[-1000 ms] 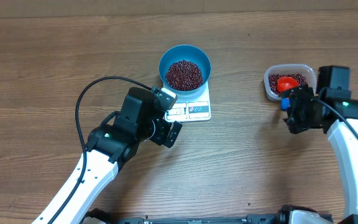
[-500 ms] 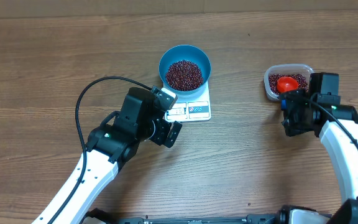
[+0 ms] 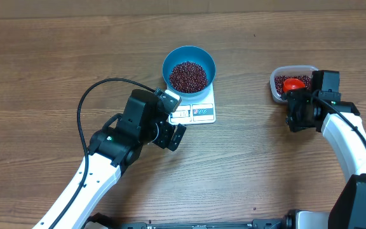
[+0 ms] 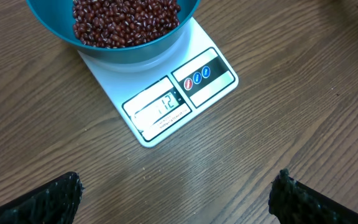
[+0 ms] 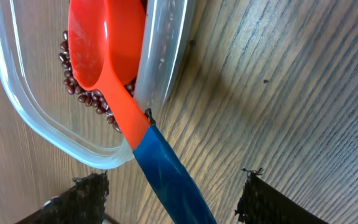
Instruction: Scoop item into bowl and weigh 150g on scale
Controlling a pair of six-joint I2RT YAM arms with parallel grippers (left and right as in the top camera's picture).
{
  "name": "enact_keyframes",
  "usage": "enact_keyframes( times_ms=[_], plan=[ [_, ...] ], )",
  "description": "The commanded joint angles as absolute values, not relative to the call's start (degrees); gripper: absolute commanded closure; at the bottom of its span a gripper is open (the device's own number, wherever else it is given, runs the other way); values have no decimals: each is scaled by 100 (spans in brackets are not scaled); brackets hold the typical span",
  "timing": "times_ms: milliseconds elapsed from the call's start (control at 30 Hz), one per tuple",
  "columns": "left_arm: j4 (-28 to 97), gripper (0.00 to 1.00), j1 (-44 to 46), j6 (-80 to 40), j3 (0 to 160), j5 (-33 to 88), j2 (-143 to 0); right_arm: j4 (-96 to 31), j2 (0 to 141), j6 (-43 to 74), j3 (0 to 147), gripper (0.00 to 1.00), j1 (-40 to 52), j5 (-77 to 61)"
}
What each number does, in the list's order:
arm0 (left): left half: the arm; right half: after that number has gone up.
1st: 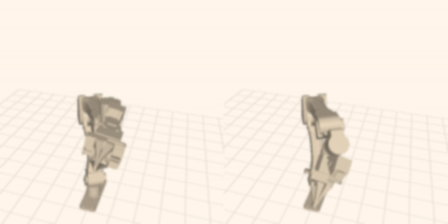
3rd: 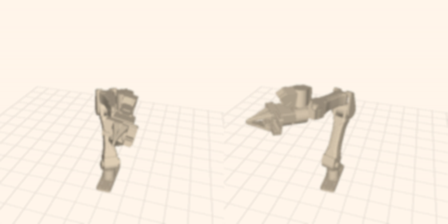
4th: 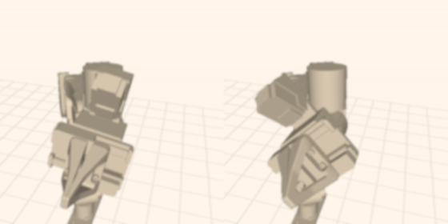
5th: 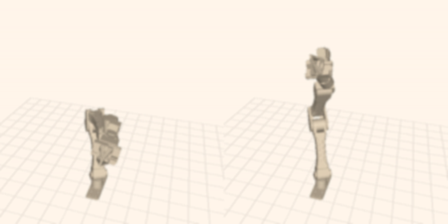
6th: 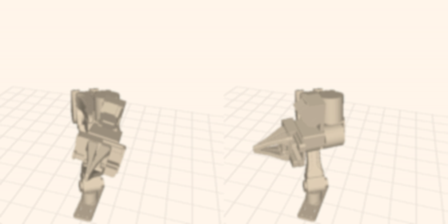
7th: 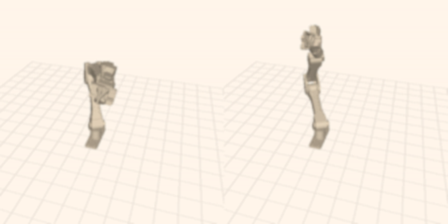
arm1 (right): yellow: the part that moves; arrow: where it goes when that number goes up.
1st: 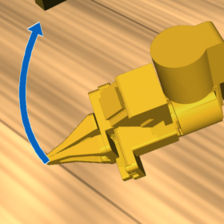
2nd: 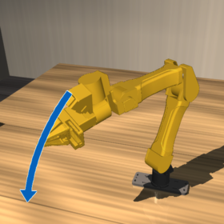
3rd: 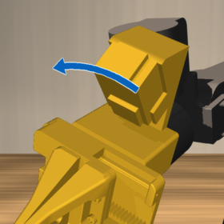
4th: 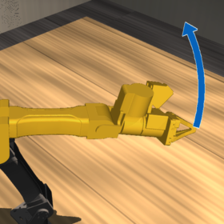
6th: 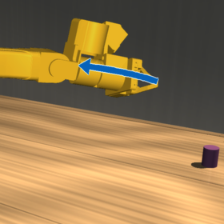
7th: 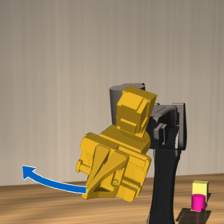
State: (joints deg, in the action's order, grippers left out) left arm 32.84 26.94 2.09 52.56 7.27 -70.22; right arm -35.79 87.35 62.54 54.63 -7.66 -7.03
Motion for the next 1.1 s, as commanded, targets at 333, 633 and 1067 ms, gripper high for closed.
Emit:
enact_keyframes(
  times_ms=[333, 633, 1067],
  plan=[
    [3280, 0, 2663, 261, 5374, 690, -7041, -3538, 8729, 6097, 5437, 51, -757, -561],
    [3280, 1, 2663, 261, 5374, 690, -7039, -3518, 8729, 5946, 5437, 63, -801, -558],
    [3280, 0, 2663, 261, 5374, 690, -7041, -3454, 8729, 5500, 5439, 72, -1074, -537]
  ],
)
